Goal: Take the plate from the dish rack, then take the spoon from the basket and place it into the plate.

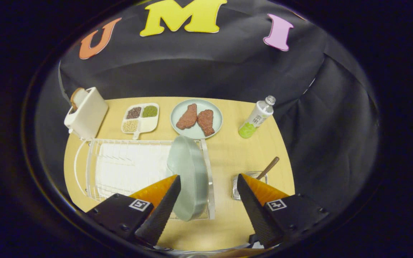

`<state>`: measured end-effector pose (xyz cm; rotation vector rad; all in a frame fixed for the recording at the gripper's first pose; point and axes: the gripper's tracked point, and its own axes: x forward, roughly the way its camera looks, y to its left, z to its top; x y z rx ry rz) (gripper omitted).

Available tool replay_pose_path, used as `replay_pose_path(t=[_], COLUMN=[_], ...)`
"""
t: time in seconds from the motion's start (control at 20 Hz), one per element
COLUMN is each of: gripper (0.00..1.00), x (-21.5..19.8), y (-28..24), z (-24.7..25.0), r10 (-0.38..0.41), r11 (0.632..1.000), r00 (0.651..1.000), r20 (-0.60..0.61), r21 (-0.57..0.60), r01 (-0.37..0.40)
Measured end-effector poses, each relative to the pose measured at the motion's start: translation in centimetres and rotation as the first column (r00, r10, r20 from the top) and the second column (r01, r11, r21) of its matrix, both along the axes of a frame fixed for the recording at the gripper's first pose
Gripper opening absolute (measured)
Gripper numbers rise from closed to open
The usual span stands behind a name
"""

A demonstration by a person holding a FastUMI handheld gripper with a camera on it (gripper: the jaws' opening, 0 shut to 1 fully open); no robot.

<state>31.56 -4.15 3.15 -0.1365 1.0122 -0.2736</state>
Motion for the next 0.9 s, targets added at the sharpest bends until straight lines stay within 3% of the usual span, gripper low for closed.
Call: replay_pose_path(t=[0.1,0.35,0.4,0.65,0.9], gripper=[1.0,0.59,0.29,0.17,0.07], x=[0.9,1.0,0.9,0.6,0.4], y=[0.6,-0.2,-0.4,-0.5,-0.8], z=[-0.3,-1.7,-1.5,-1.1,-0.1], r10=[-0.016,-0.096,-0.116,-0.119,-0.138], r11=[1.0,0.995,0.993,0.993,0.985], r00=[0.998,0.983,0.981,0.979,0.98], r20=[-0.054,-0.157,-0.158,-0.168,-0.143], r21=[0.002,0.014,0.014,-0.016,-0.127], r01=[0.016,0.099,0.12,0.118,0.12])
